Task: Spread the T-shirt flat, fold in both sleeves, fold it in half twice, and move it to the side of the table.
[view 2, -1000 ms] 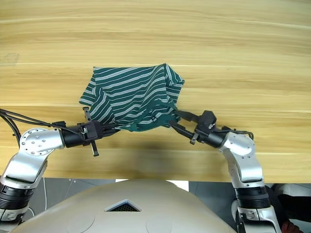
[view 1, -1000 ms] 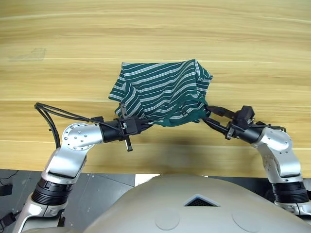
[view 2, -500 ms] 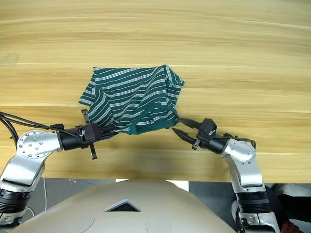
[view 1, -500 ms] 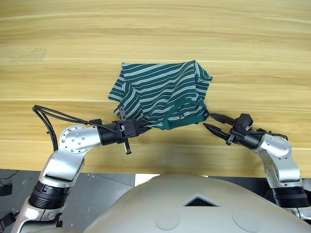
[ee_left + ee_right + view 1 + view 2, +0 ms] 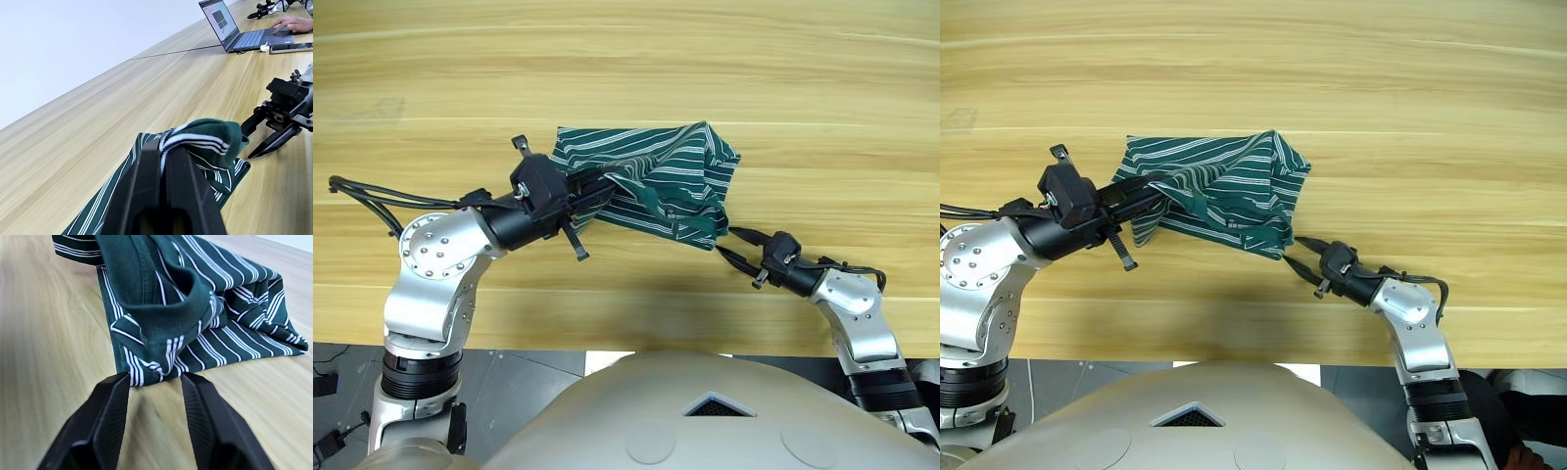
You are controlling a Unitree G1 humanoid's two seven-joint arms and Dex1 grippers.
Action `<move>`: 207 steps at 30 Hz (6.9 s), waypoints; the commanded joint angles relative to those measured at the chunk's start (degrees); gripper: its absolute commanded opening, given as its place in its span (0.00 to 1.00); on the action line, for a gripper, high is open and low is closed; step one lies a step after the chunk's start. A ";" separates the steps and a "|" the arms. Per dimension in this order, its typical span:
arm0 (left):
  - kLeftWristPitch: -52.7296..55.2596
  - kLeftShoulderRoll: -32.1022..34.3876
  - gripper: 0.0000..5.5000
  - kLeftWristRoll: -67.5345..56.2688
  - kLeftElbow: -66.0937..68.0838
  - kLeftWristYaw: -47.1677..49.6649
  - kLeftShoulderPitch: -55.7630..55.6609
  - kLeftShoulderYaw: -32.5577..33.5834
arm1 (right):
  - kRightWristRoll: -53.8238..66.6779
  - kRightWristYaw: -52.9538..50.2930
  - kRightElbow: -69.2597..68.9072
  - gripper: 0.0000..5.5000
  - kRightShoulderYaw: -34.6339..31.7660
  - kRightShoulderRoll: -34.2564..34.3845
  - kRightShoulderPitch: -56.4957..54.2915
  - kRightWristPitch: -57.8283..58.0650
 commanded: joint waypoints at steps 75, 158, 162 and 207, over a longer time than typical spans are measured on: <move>-13.05 -10.80 0.00 32.65 100.22 27.64 -101.68 -16.62 | -20.62 -37.92 75.88 0.01 3.15 -0.95 -108.65 -3.16; -15.68 -7.85 0.62 25.74 55.54 12.51 -35.80 -11.82 | -25.31 -8.06 30.77 0.98 10.84 -10.92 -39.34 -2.84; -23.71 -9.62 0.62 33.60 70.86 14.41 -40.85 -16.53 | -29.83 -8.52 38.71 0.98 13.07 -13.03 -42.17 -8.34; -27.97 -17.69 0.62 38.55 84.26 21.78 -50.48 -13.66 | -24.37 -8.09 24.68 0.98 7.46 -15.14 -25.85 -7.22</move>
